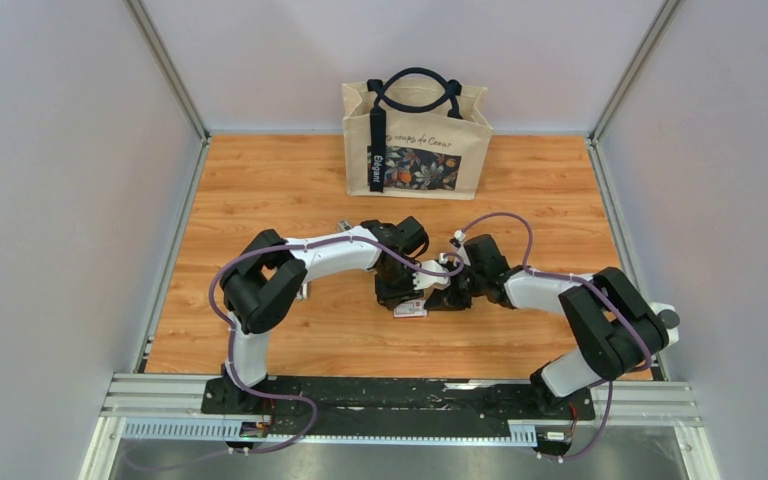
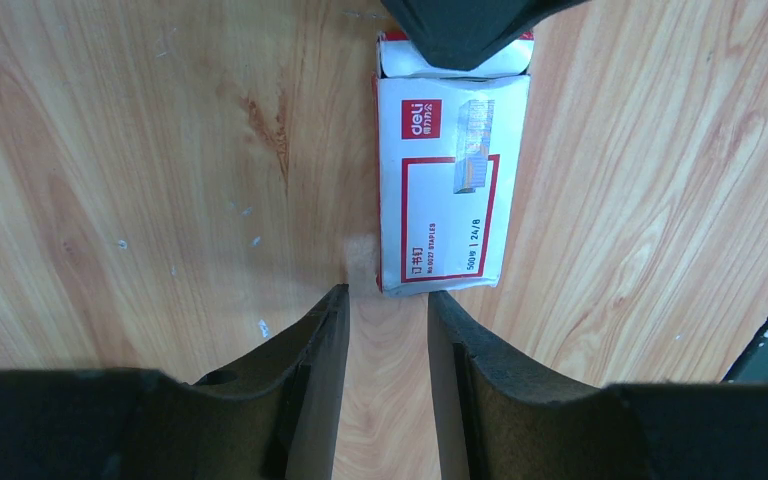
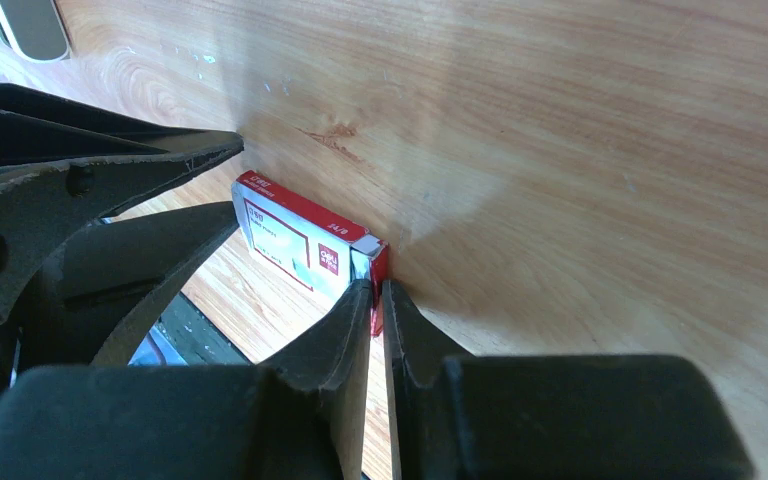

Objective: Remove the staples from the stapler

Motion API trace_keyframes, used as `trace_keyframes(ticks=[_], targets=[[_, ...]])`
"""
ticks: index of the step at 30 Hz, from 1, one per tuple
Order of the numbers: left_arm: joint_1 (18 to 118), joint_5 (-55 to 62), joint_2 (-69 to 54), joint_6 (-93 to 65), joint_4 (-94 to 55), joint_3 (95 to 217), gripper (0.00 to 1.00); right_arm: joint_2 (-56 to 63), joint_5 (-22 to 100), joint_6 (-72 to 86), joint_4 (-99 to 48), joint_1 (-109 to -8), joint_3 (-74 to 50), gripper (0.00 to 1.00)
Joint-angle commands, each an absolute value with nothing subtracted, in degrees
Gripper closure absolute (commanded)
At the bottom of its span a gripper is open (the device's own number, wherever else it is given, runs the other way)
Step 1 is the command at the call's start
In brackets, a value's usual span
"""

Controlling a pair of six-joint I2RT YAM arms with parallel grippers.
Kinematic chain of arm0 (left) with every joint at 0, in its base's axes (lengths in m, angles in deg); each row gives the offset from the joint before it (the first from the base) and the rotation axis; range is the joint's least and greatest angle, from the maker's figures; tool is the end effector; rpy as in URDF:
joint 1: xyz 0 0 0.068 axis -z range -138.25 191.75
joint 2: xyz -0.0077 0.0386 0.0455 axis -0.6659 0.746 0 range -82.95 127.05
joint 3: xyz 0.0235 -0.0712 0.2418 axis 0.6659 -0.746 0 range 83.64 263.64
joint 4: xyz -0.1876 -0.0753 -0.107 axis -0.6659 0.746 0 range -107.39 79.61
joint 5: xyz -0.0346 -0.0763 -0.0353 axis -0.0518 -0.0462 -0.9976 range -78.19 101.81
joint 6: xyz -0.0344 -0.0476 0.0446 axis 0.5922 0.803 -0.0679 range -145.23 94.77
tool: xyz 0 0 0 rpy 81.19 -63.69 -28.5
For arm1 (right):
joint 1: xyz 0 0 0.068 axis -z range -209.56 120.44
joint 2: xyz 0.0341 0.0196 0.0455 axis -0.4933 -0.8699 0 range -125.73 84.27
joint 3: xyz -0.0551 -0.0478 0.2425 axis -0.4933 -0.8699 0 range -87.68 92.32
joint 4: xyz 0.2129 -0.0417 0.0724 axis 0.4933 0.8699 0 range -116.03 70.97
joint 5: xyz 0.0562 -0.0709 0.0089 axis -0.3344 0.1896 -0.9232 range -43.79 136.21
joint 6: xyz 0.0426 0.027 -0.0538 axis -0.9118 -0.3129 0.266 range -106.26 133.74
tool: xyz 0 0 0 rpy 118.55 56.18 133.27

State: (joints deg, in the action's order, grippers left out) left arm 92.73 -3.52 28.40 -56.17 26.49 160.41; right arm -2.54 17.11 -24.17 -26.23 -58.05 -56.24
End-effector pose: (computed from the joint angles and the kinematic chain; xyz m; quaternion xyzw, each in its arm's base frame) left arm 0.2028 -0.2760 0.1401 0.6565 0.7358 -0.1480 0.0751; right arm 0.2036 0.1446 0.1135 0.0008 0.9266 0.3593 0.1112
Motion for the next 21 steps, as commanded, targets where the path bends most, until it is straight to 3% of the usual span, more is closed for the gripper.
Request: trace_keyframes(ticks=[1,14,21], targets=[[93.43,-5.5,28.93,-55.46,26.2,161.6,0.57,-2.75,18.97,-23.53,-26.29,-59.35,-54.02,0.85],[93.43,-6.12,29.46,-54.85,25.94,162.12,0.58,-2.31,20.64,-23.08,-23.39,-61.9,-52.44,0.91],[93.52,-6.2,29.46,-54.67,25.5,161.86,0.58,-3.1,17.83,-26.95,-29.52,-61.99,-54.28,0.95]])
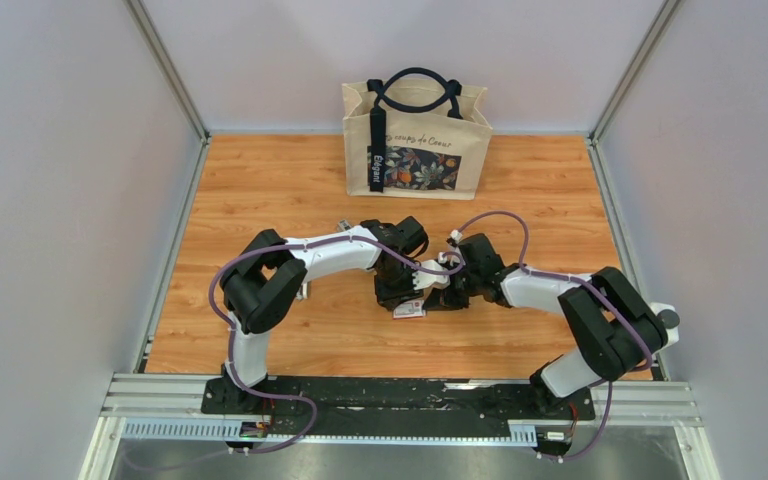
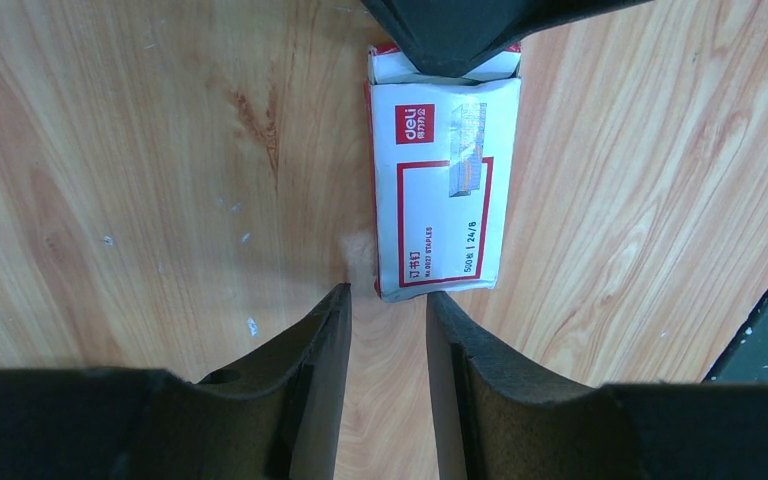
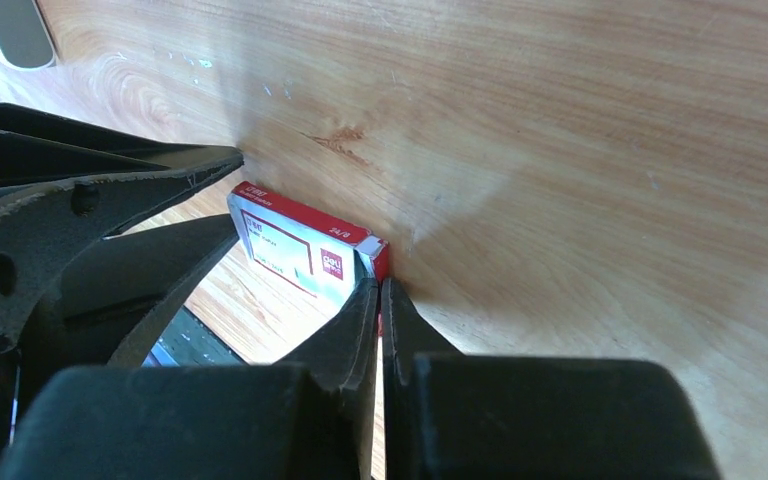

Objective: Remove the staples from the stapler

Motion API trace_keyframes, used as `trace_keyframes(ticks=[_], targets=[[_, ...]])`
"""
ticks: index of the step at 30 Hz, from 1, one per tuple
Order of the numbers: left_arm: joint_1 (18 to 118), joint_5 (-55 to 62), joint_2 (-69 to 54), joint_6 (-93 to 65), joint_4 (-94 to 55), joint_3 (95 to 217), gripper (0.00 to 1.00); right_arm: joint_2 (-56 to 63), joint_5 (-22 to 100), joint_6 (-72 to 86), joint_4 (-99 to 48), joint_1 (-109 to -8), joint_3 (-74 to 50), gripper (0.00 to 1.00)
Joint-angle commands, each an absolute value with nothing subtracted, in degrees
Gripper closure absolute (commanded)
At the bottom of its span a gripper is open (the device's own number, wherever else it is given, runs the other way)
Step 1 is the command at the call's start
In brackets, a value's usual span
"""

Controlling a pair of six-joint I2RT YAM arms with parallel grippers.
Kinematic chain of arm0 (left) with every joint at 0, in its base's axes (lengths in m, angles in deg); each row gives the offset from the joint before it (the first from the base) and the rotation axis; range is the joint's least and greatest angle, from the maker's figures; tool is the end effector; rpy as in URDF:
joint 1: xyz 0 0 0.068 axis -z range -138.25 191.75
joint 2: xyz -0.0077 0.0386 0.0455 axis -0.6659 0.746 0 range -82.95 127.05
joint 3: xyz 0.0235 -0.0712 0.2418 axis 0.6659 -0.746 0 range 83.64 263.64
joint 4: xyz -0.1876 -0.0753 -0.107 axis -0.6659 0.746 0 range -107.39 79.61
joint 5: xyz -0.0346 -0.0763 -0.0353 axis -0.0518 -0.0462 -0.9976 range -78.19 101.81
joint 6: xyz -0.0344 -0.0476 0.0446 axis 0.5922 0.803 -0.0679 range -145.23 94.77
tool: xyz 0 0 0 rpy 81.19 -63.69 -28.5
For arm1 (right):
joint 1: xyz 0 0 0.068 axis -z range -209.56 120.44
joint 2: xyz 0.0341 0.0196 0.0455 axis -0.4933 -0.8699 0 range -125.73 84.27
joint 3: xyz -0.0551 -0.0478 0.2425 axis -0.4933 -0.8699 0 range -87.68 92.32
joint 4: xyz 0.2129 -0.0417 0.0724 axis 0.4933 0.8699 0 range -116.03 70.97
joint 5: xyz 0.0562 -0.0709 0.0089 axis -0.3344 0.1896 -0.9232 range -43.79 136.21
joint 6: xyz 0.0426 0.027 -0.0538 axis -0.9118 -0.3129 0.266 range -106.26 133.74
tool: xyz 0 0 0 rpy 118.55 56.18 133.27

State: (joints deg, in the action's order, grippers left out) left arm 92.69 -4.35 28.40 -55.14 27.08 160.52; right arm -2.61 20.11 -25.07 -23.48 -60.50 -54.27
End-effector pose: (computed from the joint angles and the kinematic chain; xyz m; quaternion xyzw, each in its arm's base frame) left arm 0.2017 -0.2756 0.1405 0.6493 0.7414 -0.1550 0.0683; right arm 0.2022 0.1528 0.1168 -0.0019 0.9339 0.3401 0.1101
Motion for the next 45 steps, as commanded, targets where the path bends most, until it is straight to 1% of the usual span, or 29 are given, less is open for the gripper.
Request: trace_keyframes(ticks=[1,4,5,12,17,24,25,26,27,31,33,35,38,45], targets=[[93.43,-6.29,29.55,-54.59,25.5,161.86,0.58,-3.19,17.39,-28.0,-30.41,-61.99,-54.46,0.95],[93.43,-6.2,29.63,-54.76,25.59,161.86,0.58,-4.15,15.98,-29.06,-32.52,-61.99,-54.64,0.91],[93.43,-6.2,29.72,-54.67,25.42,161.86,0.58,-4.24,15.54,-29.15,-32.88,-62.16,-54.64,0.84],[93.43,-6.55,30.34,-54.41,25.33,162.3,0.59,-4.59,14.84,-29.24,-33.85,-62.34,-55.16,0.82],[93.43,-6.21,30.34,-54.58,25.41,162.12,0.59,-3.8,15.36,-29.06,-32.45,-62.16,-56.13,0.77],[93.43,-5.59,29.9,-54.76,25.5,161.25,0.6,-3.36,15.98,-29.15,-30.77,-61.99,-55.86,0.78],[93.43,-5.5,29.9,-54.76,25.41,161.16,0.6,-3.1,16.15,-29.06,-30.42,-61.9,-56.04,0.75],[93.43,-5.41,29.73,-54.76,25.33,160.9,0.6,-2.58,16.5,-28.89,-29.72,-61.64,-56.22,0.63],[93.43,-5.24,29.72,-54.93,25.33,160.81,0.6,-2.31,16.77,-28.71,-29.28,-61.38,-56.39,0.6],[93.43,-4.97,29.72,-54.94,25.41,160.63,0.6,-0.29,17.38,-27.31,-27.17,-60.32,-57.09,0.55],[93.43,-4.97,29.72,-54.94,25.33,160.54,0.6,0.68,17.91,-27.04,-26.47,-59.88,-57.27,0.49],[93.43,-5.06,29.72,-54.94,25.33,160.63,0.6,0.94,18.26,-26.34,-26.29,-59.53,-57.45,0.46],[93.43,-5.06,29.64,-55.02,25.59,160.54,0.6,1.03,19.22,-25.64,-22.79,-59.09,-57.62,0.44],[93.26,-4.0,27.0,-57.04,28.49,161.07,0.61,0.24,19.4,-25.9,-21.46,-59.0,-57.62,0.45]])
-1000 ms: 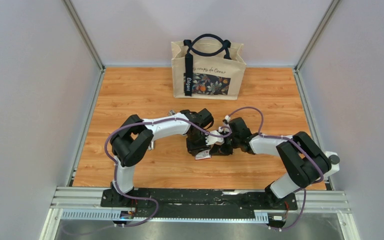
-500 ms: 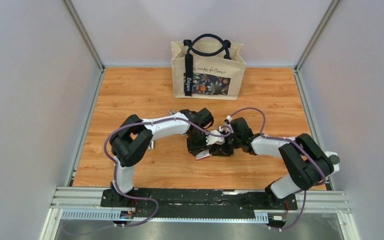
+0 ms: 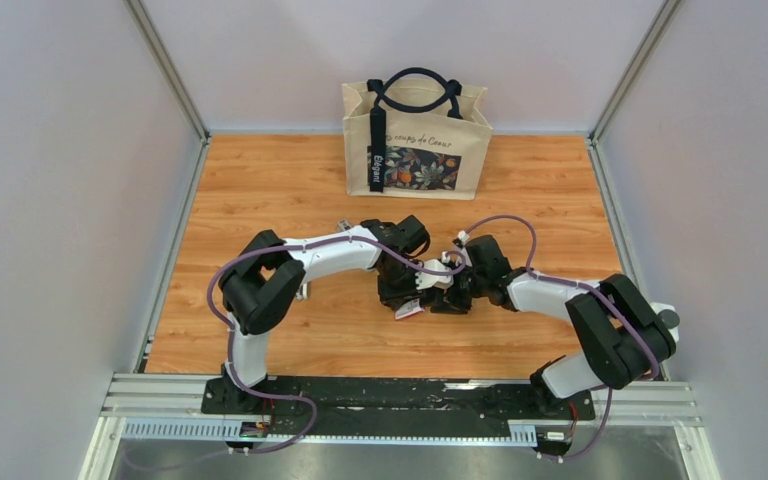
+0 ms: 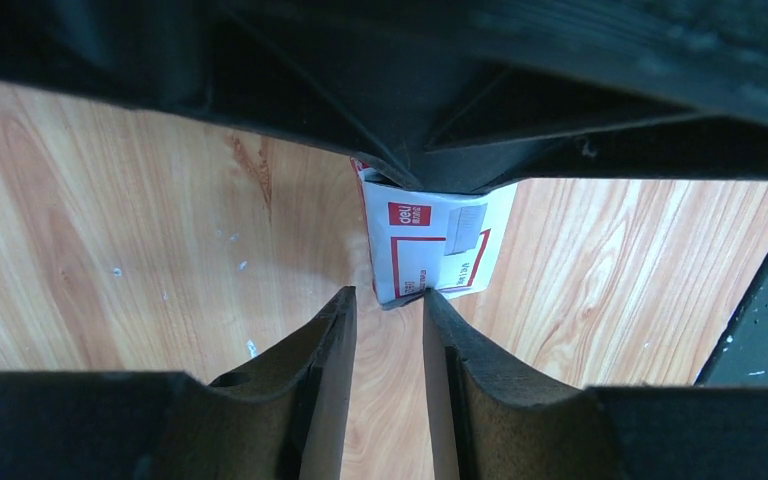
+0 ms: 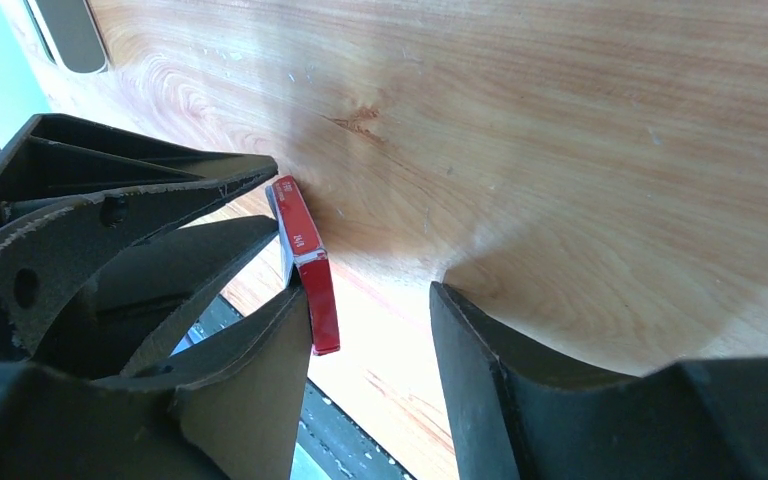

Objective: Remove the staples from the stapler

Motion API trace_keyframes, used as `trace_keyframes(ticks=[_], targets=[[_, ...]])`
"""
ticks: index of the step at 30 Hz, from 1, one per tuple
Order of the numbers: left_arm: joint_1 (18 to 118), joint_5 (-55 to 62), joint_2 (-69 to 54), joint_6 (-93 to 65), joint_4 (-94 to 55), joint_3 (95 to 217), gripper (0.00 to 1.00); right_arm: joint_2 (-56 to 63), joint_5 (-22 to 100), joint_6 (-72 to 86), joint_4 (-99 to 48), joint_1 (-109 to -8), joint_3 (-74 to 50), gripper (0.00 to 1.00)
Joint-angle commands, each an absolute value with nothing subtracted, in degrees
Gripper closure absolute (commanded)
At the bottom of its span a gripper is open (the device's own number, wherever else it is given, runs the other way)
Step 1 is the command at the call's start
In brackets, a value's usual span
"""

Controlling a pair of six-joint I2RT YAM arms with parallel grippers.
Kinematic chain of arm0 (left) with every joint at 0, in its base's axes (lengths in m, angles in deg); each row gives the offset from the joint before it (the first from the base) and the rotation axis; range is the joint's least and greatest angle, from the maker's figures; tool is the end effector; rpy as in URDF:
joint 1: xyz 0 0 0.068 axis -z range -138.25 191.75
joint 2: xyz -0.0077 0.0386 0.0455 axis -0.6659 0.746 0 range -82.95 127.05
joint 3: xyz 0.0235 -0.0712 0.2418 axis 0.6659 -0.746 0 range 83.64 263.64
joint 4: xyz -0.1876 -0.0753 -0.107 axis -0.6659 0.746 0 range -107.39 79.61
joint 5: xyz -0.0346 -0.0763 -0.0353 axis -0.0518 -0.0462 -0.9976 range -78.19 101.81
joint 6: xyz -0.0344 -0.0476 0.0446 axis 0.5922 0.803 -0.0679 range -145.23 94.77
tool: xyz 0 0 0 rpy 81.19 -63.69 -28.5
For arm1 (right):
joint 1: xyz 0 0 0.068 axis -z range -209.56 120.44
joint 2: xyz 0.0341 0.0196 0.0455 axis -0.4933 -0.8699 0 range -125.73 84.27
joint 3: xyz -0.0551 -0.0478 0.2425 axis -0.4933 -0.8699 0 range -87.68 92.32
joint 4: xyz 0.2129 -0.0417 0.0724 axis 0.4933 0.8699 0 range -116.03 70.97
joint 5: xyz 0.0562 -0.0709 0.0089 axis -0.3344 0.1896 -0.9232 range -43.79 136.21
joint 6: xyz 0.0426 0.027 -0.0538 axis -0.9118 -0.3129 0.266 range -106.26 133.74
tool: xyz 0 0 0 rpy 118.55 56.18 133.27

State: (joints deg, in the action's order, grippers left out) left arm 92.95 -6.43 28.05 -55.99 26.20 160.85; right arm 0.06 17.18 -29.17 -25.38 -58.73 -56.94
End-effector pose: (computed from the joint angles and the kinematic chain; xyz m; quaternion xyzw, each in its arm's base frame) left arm 0.2005 -0.2801 0.1449 0.6567 0.7294 -0.1743 0.0789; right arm 0.1979 0.1447 0.1196 0.0335 0.9236 0.3684 0.1008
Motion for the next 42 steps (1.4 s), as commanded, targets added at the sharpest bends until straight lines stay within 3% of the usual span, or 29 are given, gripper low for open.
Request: trace_keyframes(ticks=[1,14,24,33,42], targets=[[93.17,-4.18,26.74,-57.05,29.19,161.24,0.61,0.33,19.58,-25.9,-21.19,-58.91,-57.62,0.45],[93.69,-16.48,29.54,-51.07,33.15,167.31,0.63,2.7,21.25,-28.27,-23.73,-58.65,-61.22,0.46],[94.05,-14.92,31.57,-48.86,26.03,162.74,0.67,5.42,21.78,-30.55,-25.5,-56.72,-64.65,0.44],[92.9,-13.15,29.02,-50.37,24.27,157.56,0.68,12.18,24.41,-30.03,-21.29,-54.79,-66.15,0.31],[92.9,-12.97,29.99,-49.84,24.8,159.31,0.68,16.07,21.17,-25.81,-18.29,-51.35,-66.59,0.38]])
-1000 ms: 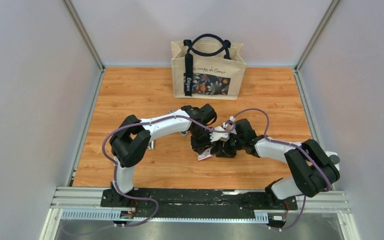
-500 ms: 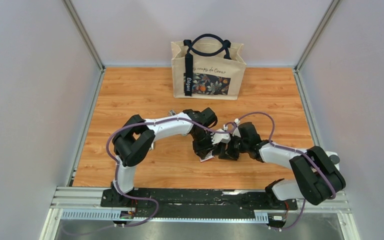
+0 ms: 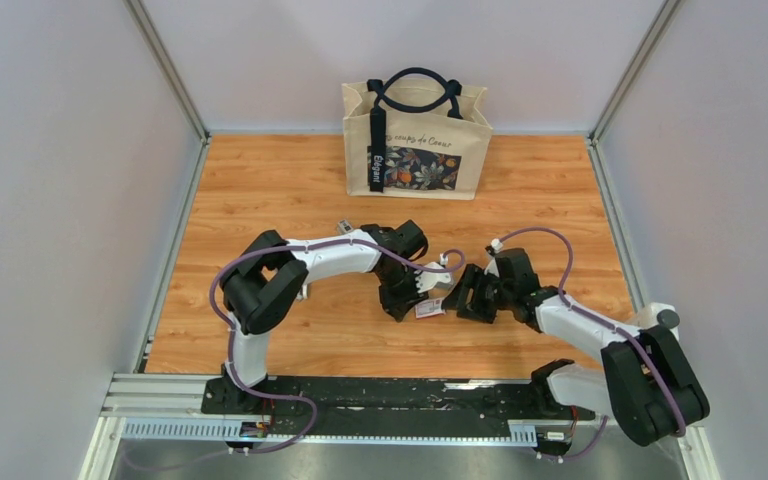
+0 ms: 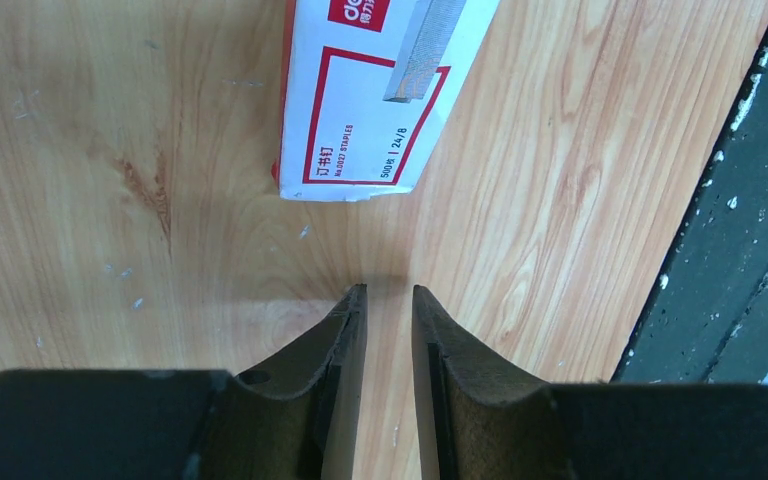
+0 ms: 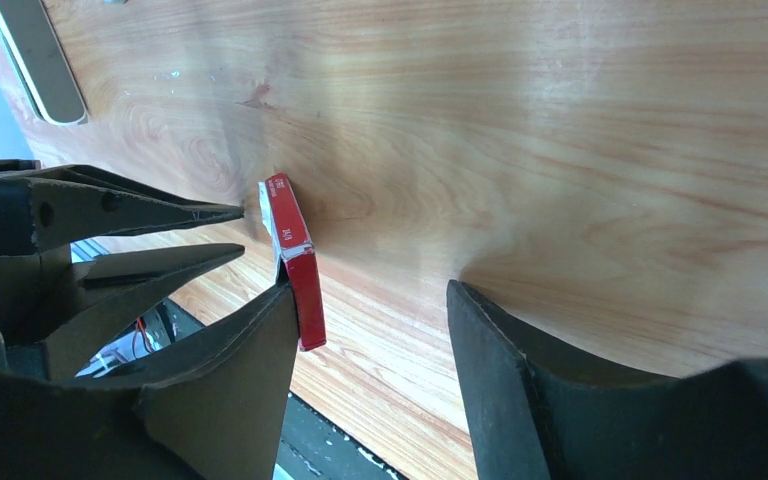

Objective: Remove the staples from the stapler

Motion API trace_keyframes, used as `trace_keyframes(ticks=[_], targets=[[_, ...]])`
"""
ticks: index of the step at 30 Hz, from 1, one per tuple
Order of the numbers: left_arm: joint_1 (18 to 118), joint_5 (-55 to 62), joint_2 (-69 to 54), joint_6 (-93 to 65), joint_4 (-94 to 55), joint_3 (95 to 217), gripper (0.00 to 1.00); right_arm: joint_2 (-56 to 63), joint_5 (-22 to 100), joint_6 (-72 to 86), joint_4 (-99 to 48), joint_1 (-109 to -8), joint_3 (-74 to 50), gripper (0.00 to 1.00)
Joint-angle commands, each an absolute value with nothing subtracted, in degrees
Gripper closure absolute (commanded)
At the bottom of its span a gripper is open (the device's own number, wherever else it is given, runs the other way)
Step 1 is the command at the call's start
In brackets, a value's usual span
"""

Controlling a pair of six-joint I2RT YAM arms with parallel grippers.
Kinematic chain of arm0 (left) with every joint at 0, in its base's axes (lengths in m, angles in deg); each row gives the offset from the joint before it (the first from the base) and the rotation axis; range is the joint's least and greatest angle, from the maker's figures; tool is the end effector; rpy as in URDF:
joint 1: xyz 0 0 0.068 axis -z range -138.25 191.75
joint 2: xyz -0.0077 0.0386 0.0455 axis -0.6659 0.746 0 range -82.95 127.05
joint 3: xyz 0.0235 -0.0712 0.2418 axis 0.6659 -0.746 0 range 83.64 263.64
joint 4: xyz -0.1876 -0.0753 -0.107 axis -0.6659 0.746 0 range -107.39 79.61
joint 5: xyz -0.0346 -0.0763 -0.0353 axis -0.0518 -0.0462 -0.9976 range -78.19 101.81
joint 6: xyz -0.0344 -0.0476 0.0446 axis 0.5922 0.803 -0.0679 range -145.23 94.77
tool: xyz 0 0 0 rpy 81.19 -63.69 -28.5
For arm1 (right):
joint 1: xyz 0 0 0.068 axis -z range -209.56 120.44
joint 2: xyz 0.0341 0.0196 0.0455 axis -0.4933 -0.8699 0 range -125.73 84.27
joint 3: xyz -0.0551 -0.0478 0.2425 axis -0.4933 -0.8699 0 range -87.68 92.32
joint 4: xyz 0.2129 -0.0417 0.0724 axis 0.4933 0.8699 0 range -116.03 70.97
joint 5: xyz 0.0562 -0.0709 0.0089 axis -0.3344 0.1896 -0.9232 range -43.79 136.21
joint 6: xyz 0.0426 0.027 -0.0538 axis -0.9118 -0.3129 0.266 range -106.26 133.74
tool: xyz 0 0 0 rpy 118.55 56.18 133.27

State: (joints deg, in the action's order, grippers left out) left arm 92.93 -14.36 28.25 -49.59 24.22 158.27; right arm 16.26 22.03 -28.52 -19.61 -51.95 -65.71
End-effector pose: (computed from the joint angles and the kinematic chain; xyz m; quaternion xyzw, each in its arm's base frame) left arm 0.1912 -0.2810 0.1373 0.6119 0.7516 -0.2423 0.0454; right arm 0.1723 0.0982 0.1269 0.0933 0.9235 0.3359 0.1599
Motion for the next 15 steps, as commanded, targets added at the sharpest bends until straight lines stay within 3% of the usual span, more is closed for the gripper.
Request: trace_keyframes(ticks=[1,5,6,9,15], targets=[[92.9,-12.88,29.55,-50.01,24.97,159.49,0.68,14.93,20.99,-25.98,-18.99,-51.35,-66.76,0.39],[92.2,-15.51,26.13,-50.45,26.55,160.72,0.61,12.38,20.29,-28.53,-21.63,-51.35,-67.21,0.4],[92.2,-16.22,25.25,-50.8,26.38,160.72,0.46,11.76,19.94,-29.23,-22.24,-51.44,-67.12,0.4],[92.2,-19.38,21.21,-53.26,23.22,158.79,0.15,10.26,19.67,-30.46,-23.74,-51.35,-67.12,0.43],[92.2,-22.02,21.98,-57.13,20.05,158.25,0.15,9.56,19.93,-31.08,-24.62,-52.32,-67.03,0.44]])
